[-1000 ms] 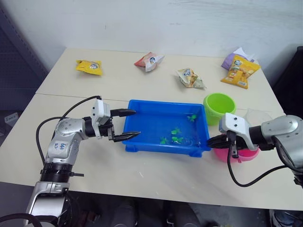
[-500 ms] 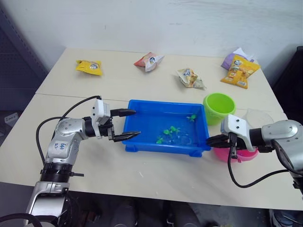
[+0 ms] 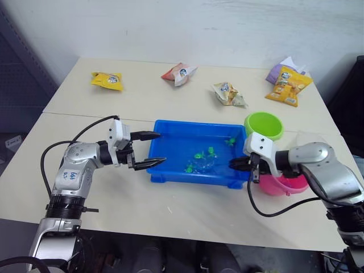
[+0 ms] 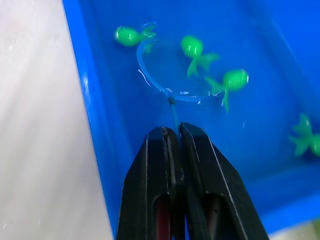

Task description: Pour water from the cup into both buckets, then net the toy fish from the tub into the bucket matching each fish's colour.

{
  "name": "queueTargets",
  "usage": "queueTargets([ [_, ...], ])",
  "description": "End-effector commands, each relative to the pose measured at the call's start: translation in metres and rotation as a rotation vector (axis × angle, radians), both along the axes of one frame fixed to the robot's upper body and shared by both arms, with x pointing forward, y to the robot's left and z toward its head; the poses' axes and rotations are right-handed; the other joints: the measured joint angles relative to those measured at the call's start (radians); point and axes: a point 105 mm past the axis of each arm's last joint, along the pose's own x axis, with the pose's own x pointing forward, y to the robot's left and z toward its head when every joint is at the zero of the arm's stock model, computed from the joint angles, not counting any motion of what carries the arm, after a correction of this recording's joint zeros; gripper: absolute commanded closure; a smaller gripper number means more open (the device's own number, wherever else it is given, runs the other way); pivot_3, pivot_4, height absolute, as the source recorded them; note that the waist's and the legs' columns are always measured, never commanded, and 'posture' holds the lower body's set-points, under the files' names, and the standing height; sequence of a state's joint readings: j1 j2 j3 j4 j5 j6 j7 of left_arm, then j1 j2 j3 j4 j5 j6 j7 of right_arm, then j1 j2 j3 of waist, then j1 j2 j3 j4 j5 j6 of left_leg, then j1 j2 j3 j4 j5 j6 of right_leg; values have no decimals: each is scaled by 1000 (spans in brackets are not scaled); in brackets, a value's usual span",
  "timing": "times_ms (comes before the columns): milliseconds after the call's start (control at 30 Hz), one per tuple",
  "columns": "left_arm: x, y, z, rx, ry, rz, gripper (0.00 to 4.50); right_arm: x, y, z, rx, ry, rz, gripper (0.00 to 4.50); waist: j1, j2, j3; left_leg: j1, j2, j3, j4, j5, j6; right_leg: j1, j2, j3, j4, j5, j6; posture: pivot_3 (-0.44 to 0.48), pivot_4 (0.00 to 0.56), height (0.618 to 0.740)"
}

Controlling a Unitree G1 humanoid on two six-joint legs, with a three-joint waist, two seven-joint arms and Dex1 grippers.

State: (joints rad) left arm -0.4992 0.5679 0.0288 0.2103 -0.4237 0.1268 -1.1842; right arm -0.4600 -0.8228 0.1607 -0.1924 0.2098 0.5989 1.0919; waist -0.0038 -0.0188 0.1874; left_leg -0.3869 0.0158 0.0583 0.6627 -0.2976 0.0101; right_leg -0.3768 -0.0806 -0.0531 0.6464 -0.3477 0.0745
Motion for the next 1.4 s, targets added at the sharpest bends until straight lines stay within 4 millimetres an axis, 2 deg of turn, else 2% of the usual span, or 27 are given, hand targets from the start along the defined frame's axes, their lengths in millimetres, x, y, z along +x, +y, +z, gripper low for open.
queueTargets([
  [33,0,7,8,7,-49,14,41,2,8,9,2,-56,9,4500,0,0,0,0,0,0,0,0,0,0,0,0,0,0,0,0,150,738],
  [167,1,11,7,10,-49,24,41,13,12,12,12,-120,-29,4500,-1,0,0,0,0,0,0,0,0,0,0,0,0,0,0,0,150,738],
  [667,6,29,0,16,-52,84,41,25,41,4,77,-166,-30,4500,-4,0,0,0,0,0,0,0,0,-1,0,0,1,0,0,0,150,738],
  [900,7,37,0,13,-53,103,41,35,56,10,150,-265,-53,4500,-6,0,0,0,0,0,0,0,1,-1,0,0,1,0,0,0,150,738],
  [1033,4,40,3,13,-56,106,41,30,60,15,172,-301,-19,4500,-9,0,0,-1,0,0,0,0,1,-1,0,0,2,0,0,0,150,738],
  [1200,0,38,7,13,-62,106,41,19,54,24,182,-343,6,4500,-13,0,0,-1,0,0,0,0,1,-1,0,0,5,0,0,0,150,738],
  [1400,-2,30,15,-3,-70,97,41,-5,43,40,215,-407,15,4500,-12,0,0,-1,0,0,0,-1,1,-1,0,0,5,0,0,0,150,738],
])
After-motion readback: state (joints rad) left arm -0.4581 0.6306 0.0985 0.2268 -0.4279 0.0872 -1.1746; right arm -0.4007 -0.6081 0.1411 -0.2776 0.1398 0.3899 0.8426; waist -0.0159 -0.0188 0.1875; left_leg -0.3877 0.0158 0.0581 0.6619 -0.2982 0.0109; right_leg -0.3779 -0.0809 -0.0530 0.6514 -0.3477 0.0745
